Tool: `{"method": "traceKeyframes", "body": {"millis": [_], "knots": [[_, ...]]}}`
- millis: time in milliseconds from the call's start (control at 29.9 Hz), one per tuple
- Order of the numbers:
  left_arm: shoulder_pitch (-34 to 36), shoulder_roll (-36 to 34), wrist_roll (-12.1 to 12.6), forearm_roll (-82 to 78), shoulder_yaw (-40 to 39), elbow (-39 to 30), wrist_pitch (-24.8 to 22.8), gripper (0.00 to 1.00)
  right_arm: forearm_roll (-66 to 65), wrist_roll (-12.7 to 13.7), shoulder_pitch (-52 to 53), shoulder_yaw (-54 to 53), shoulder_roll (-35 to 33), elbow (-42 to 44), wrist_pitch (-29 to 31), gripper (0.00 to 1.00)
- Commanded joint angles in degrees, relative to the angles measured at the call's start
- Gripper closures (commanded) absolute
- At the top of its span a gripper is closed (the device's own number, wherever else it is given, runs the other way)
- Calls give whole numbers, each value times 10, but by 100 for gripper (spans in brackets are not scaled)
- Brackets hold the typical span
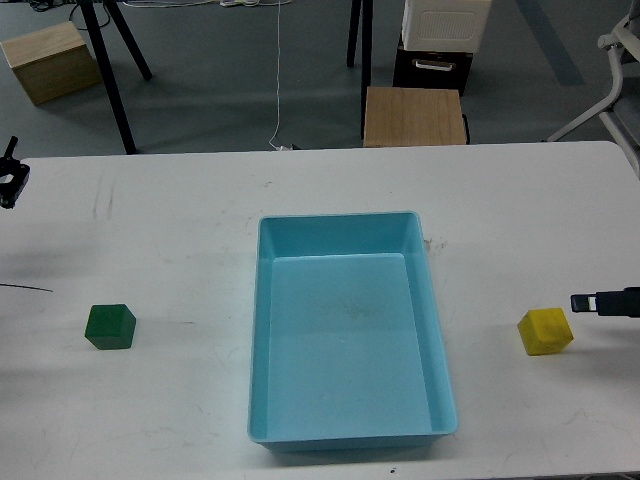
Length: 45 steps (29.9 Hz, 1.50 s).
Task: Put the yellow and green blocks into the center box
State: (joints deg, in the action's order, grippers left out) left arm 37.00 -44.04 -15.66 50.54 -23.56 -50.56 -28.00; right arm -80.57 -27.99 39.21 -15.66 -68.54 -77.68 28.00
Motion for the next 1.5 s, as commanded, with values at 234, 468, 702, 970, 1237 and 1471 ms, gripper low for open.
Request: {"method": "traceKeyframes", "body": {"millis": [234,468,702,970,1237,1471], "knots": [[1,11,3,-12,0,2,0,0,100,0,-40,33,-12,22,0,1],[1,25,-1,-39,-1,12,0,0,179,0,-71,34,35,73,-23,1],[4,26,0,-39,-1,17,0,0,208,0,-41,34,38,82,-15,1],[5,25,0,-39,-1,17,0,0,225,51,-9,37,60,96,0,1],[9,25,0,-39,-1,17,0,0,229,87,20,38,67,94,0,1],[9,26,-1,-39,-3,18,0,0,211,84,32,50,40,92,0,1]]}}
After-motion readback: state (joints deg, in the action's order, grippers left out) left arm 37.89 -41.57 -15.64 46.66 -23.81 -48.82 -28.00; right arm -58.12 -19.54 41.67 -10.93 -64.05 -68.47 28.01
